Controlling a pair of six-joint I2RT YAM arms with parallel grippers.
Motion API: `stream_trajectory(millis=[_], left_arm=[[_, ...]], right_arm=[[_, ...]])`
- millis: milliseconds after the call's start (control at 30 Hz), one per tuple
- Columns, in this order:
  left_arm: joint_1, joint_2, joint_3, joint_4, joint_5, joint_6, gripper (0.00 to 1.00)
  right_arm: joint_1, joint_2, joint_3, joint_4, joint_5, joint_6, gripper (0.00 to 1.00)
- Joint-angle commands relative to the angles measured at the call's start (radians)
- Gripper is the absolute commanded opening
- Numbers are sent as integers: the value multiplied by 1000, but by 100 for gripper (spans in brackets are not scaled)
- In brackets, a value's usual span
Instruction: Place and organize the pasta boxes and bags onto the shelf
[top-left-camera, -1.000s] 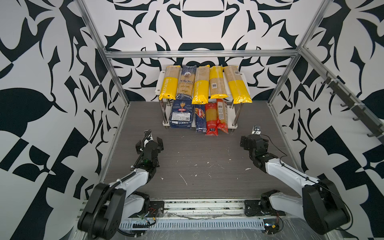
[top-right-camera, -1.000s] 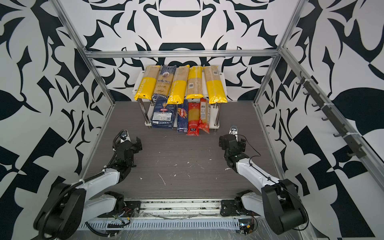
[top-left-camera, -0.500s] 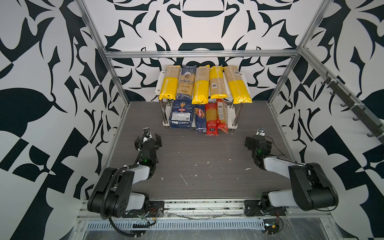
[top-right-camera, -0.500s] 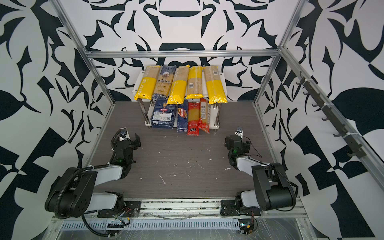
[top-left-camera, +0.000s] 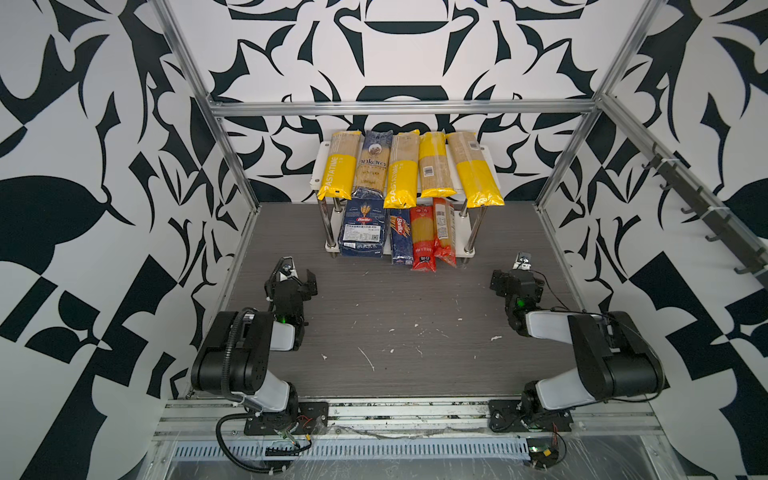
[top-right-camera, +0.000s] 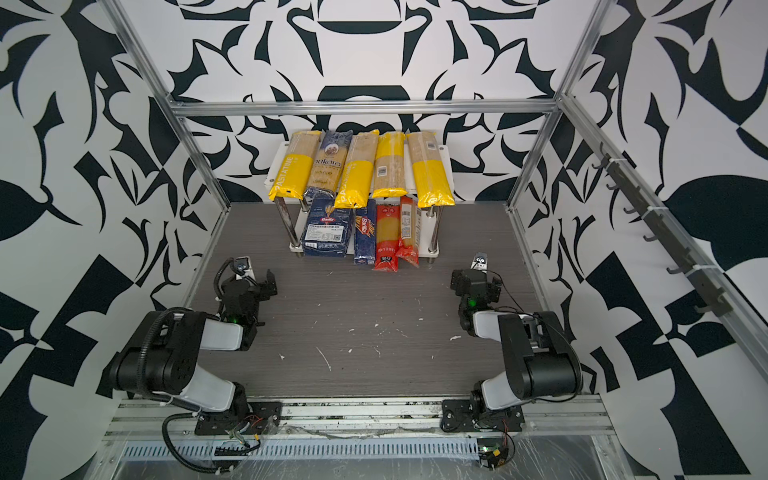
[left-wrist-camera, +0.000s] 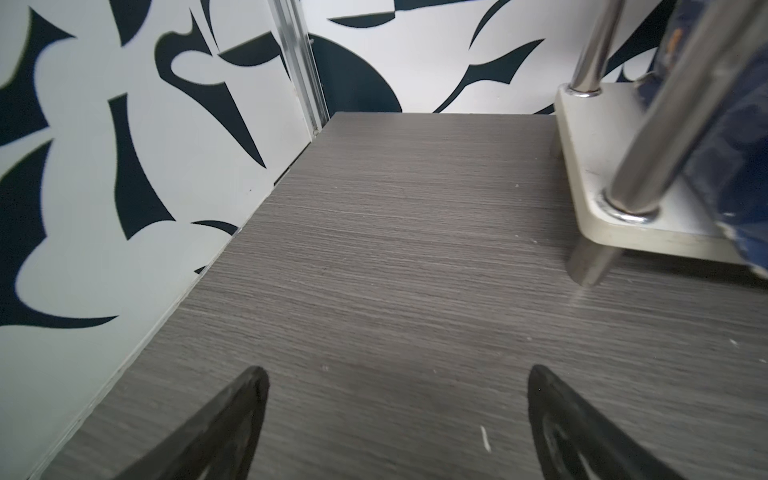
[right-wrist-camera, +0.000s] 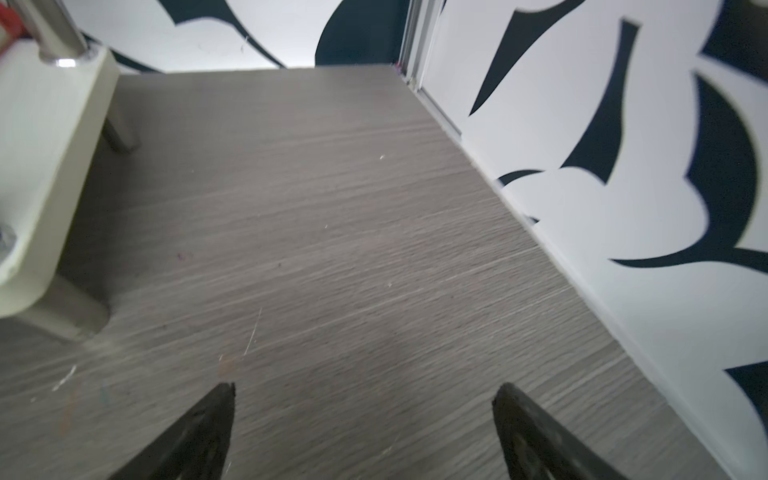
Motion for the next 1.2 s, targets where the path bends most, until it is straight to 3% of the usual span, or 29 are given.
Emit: stream_trajectory(millis=[0,100,167,200,267,300,400,500,867,1000,1100,1167], left_arm=[[47,1,60,-102,140,-52,99],[51,12,56,-65,144,-50,99],[54,6,64,-95,154,-53,99],[61,4,67,-107,171,-57,100],[67,8,66,-95,176,-58,98],[66,7,67,-97,176,-59,98],[68,8,67,-98,177,-60,98],[68,7,66,-96,177,-59,99],[68,7,64,-91,176,-60,99],[68,7,63,-91,176,-61,99],[68,8,63,-92,175,-61,99],[68,8,64,-92,177,-60,99]], right_arm=[[2,24,84,-37,-96,-52,99],[2,83,192,-173,-198,-97,94],[-10,183,336,-357,-377,-122,89],[-19,270,458,-502,-487,-155,99],[-24,370,620,-697,-628,-223,100],[-27,351,606,-673,-644,-225,100],[-76,170,356,-352,-626,-148,100],[-146,89,195,-148,-684,-81,100],[-148,25,35,70,-676,-81,100],[-92,16,5,106,-571,-112,100],[-81,81,-82,351,-570,-103,100],[-70,41,-65,233,-550,-135,100]])
